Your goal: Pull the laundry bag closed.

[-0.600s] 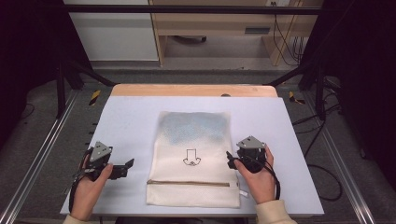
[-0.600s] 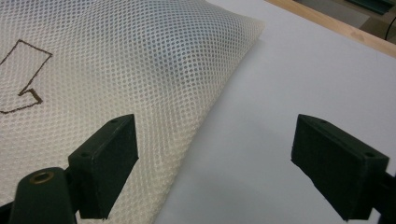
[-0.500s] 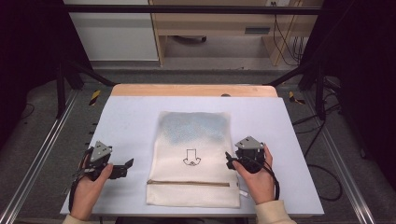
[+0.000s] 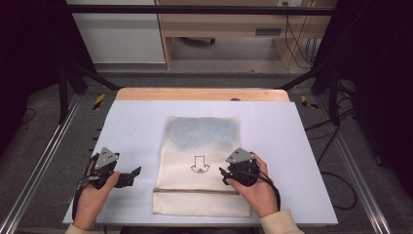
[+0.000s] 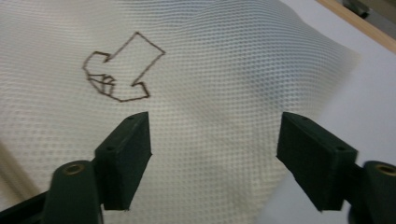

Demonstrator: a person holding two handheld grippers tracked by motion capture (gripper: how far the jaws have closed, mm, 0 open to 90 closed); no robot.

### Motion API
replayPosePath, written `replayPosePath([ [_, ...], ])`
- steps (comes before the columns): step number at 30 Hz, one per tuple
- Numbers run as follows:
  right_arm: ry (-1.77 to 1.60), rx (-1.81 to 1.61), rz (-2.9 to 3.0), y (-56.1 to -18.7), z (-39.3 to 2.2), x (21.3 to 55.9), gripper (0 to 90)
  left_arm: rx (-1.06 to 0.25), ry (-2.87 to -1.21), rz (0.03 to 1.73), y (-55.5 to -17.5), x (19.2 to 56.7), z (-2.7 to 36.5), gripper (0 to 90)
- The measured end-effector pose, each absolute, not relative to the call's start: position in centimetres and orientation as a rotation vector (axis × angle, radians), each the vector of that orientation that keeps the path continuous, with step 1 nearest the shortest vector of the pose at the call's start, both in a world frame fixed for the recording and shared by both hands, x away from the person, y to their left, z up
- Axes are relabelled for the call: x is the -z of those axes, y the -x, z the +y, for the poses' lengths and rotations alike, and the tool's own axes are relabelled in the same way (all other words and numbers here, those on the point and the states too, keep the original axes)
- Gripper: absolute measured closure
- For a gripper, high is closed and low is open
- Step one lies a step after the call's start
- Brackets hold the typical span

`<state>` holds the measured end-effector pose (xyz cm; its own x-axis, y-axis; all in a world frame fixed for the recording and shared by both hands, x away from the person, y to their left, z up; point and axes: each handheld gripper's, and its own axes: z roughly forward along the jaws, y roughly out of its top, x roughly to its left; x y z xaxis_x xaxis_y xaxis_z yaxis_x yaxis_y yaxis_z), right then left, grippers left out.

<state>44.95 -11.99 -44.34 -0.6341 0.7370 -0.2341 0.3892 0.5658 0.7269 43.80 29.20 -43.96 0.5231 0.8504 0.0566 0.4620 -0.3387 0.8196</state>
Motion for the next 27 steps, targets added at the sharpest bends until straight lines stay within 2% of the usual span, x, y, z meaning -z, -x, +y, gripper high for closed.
replayPosePath([
  [11,-0.731,-0.944,2.438,-43.9,-8.0,43.5,45.2,-0.664,-2.002,1.061,-42.5,44.4,30.7,4.2],
  [17,-0.64,-0.916,2.522,-43.7,-5.2,42.5,48.0,-0.665,-2.008,1.078,-42.0,44.6,31.6,4.4],
  [18,-0.619,-0.918,2.541,-43.7,-4.4,42.3,51.4,-0.664,-2.004,1.082,-42.0,44.7,31.7,4.4],
  [27,-0.521,-0.949,2.613,-43.9,-1.6,41.2,58.3,-0.684,-1.998,1.093,-42.3,44.7,32.1,4.6],
])
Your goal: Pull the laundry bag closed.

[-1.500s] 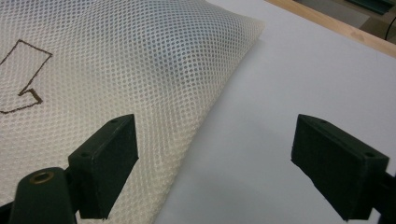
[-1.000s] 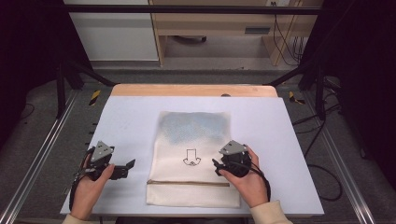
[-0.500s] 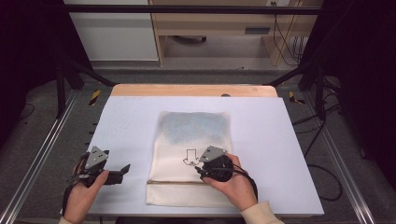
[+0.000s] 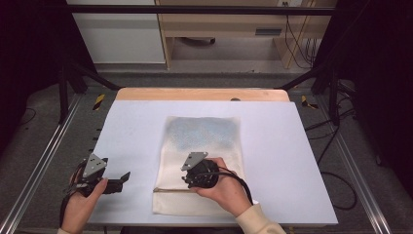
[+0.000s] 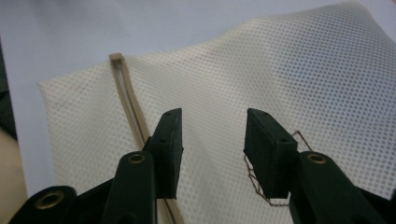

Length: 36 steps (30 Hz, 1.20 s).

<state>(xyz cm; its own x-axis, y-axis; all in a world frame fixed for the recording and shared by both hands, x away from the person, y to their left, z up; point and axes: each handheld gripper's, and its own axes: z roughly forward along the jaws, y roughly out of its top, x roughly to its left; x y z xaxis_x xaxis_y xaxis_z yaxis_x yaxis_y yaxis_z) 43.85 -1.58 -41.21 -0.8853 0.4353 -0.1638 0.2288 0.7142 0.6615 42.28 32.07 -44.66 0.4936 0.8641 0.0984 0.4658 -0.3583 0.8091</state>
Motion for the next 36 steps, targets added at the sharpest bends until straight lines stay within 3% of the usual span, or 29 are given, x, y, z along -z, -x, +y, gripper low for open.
replayPosePath([
  [14,-0.367,-0.859,2.758,-44.7,2.8,39.7,61.1,-0.685,-2.032,1.1,-42.9,45.2,31.7,4.6],
  [25,-0.366,-0.711,2.89,-45.3,5.1,40.8,49.1,-0.694,-2.043,1.101,-43.8,45.0,31.4,4.6],
  [36,-0.302,-0.738,2.92,-44.8,5.8,41.5,66.5,-0.656,-2.071,1.099,-44.3,45.3,31.0,4.9],
])
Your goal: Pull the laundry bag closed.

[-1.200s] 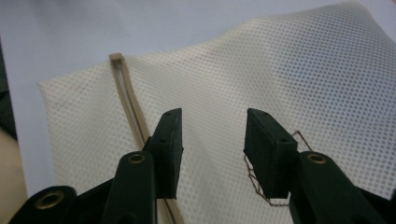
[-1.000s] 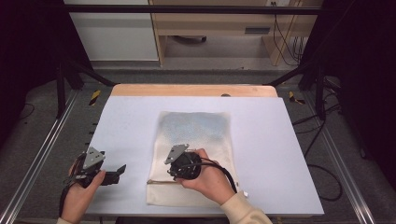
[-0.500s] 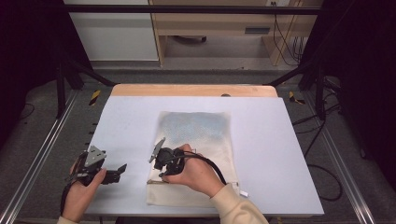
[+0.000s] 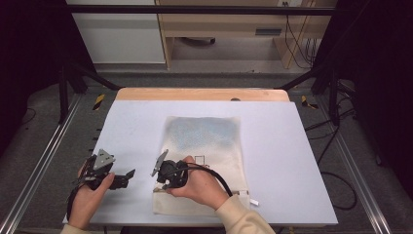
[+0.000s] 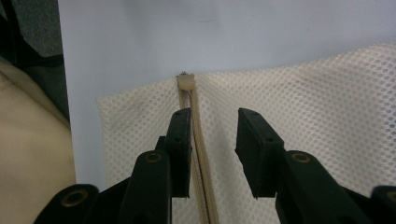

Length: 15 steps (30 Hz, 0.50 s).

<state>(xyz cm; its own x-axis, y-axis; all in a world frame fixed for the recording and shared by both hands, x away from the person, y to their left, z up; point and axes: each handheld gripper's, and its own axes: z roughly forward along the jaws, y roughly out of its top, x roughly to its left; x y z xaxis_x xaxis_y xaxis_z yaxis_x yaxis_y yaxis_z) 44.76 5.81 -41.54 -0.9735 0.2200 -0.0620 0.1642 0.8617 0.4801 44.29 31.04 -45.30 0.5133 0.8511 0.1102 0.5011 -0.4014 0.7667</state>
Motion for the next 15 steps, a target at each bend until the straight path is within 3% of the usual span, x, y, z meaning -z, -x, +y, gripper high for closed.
replayPosePath([
  [15,-0.232,-0.74,2.989,-45.1,9.1,43.4,70.4,-0.617,-2.057,1.101,-44.0,45.1,31.1,4.9],
])
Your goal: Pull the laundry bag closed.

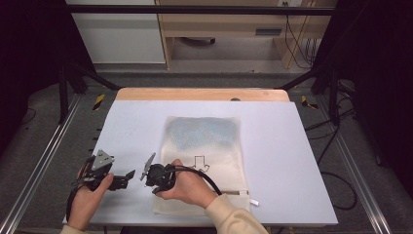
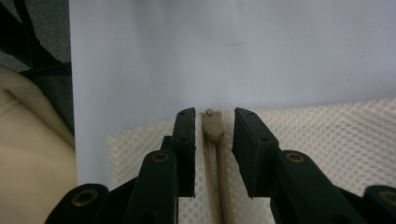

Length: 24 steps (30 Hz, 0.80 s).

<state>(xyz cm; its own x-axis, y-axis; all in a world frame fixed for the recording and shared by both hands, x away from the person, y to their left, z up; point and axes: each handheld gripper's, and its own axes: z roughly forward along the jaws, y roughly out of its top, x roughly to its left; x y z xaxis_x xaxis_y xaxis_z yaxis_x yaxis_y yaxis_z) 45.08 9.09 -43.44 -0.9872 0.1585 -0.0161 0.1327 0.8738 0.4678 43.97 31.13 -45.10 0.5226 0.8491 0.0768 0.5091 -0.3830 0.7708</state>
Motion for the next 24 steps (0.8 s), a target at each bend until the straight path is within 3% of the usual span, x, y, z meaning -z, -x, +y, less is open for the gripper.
replayPosePath([
  [6,-0.22,-0.697,3.028,-45.5,9.9,44.2,81.3,-0.596,-2.028,1.102,-43.6,44.9,31.2,4.9],
  [24,-0.243,-0.842,2.993,-45.4,8.2,42.4,81.5,-0.511,-1.974,1.017,-40.9,43.0,31.2,4.2],
])
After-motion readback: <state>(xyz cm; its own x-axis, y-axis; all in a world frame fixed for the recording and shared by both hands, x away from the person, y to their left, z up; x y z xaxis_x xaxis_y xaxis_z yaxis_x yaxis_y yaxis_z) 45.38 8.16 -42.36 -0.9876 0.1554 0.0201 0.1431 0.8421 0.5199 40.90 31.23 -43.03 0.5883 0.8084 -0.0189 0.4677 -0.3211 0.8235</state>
